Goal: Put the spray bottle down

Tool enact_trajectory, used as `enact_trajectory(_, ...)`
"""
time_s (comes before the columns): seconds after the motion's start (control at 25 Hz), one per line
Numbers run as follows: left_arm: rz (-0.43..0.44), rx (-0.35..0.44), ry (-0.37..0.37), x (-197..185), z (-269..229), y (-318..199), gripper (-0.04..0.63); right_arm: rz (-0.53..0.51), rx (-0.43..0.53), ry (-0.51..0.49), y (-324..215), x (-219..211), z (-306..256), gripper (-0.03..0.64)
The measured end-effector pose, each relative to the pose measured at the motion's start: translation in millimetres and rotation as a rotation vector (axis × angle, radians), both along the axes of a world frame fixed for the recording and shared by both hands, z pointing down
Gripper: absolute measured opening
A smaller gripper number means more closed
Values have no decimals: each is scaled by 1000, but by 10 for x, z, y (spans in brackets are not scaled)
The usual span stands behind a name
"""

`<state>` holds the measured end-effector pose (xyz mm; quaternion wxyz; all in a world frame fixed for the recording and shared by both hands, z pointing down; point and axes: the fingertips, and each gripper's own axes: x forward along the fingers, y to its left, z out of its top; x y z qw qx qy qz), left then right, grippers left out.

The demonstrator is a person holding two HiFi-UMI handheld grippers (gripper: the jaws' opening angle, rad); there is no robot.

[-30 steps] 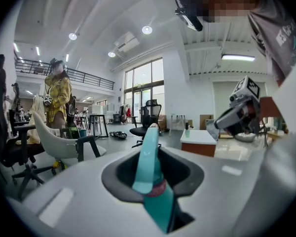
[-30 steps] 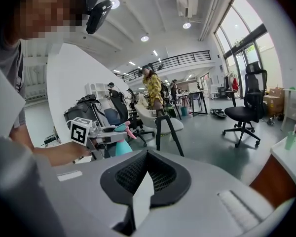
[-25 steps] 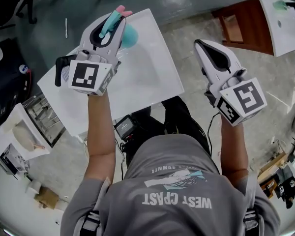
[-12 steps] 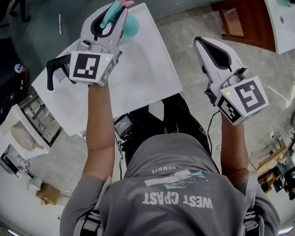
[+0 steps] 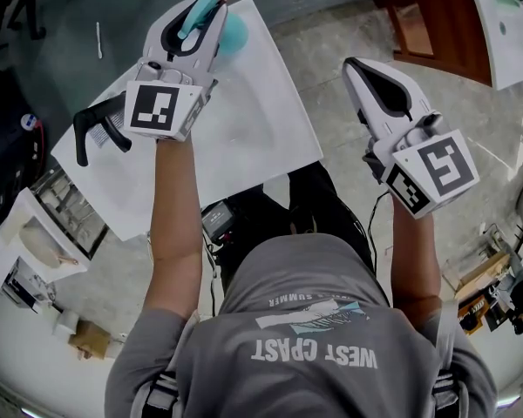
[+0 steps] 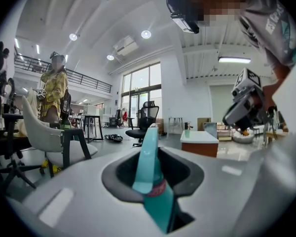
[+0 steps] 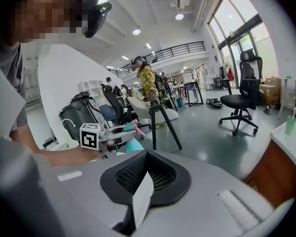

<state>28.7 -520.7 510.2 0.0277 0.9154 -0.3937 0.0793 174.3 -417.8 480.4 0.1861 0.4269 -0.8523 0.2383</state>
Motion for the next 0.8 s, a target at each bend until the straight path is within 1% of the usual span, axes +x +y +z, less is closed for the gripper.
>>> enact_trajectory(0.36, 14, -8, -14, 78, 140, 16, 89, 8, -5, -1, 6, 25, 0, 2)
enact_trajectory(0.52, 41, 21, -14, 125, 133, 41, 92, 8, -4, -2, 19, 19, -1, 2)
enact_trajectory(0.76, 105, 3, -59, 219, 189, 117, 103, 12, 5, -5, 55, 21, -39, 2)
enact_trajectory(0.8, 110, -5, -63, 224, 204, 124, 115, 13, 7, -6, 59, 20, -45, 2)
